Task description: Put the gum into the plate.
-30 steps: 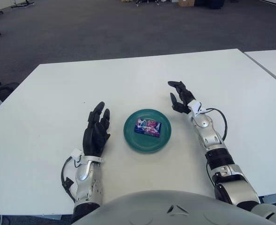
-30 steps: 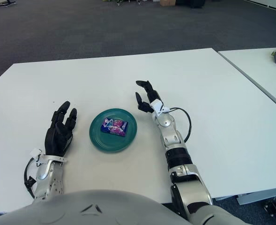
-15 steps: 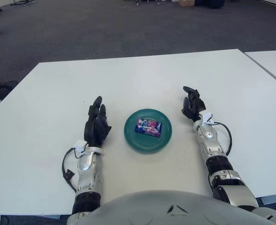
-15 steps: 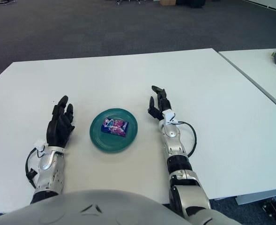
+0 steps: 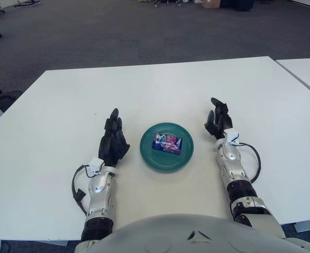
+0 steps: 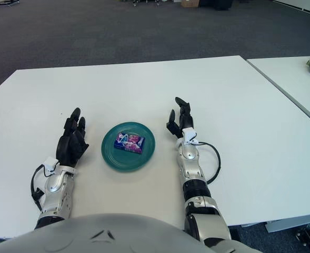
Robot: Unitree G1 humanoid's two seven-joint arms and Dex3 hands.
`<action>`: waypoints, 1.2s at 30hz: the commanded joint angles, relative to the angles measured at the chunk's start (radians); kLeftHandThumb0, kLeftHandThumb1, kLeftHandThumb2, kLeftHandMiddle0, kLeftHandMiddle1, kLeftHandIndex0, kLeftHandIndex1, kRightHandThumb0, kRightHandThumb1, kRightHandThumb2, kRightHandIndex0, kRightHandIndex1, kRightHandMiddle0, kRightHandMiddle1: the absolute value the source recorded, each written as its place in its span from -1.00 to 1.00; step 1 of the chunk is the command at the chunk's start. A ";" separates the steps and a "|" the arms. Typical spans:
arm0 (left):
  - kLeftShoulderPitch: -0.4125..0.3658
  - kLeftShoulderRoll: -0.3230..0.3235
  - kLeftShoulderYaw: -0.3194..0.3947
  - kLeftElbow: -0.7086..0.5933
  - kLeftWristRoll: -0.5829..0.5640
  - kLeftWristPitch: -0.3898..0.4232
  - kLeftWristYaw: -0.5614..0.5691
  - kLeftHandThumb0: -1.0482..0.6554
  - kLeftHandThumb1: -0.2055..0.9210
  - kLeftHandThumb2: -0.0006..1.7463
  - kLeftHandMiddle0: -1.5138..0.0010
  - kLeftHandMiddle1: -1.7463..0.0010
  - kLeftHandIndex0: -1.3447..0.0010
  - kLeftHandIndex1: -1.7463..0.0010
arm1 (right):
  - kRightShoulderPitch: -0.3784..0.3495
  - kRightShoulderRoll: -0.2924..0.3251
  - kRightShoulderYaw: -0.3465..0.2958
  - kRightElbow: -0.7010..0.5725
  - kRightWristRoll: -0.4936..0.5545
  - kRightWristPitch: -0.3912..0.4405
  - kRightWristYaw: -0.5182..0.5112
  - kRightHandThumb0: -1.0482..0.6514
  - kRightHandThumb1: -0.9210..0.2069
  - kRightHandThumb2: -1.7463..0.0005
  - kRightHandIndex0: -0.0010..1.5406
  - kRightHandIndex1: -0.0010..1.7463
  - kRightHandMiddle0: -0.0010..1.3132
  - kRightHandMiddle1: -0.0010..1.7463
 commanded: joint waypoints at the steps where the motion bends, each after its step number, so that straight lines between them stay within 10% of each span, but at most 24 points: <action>1: 0.005 -0.001 -0.003 0.036 -0.066 0.013 -0.051 -1.00 1.00 0.06 1.00 1.00 1.00 0.79 | 0.069 0.018 0.023 0.026 -0.011 0.037 0.002 -0.82 -1.00 -0.12 -1.00 -1.00 -1.00 -1.00; 36: 0.112 -0.057 -0.031 -0.056 -0.172 0.094 -0.108 -1.00 1.00 0.00 1.00 1.00 1.00 0.94 | 0.149 0.021 0.038 -0.106 0.053 0.154 0.119 -0.91 -1.00 -0.10 -1.00 -1.00 -1.00 -1.00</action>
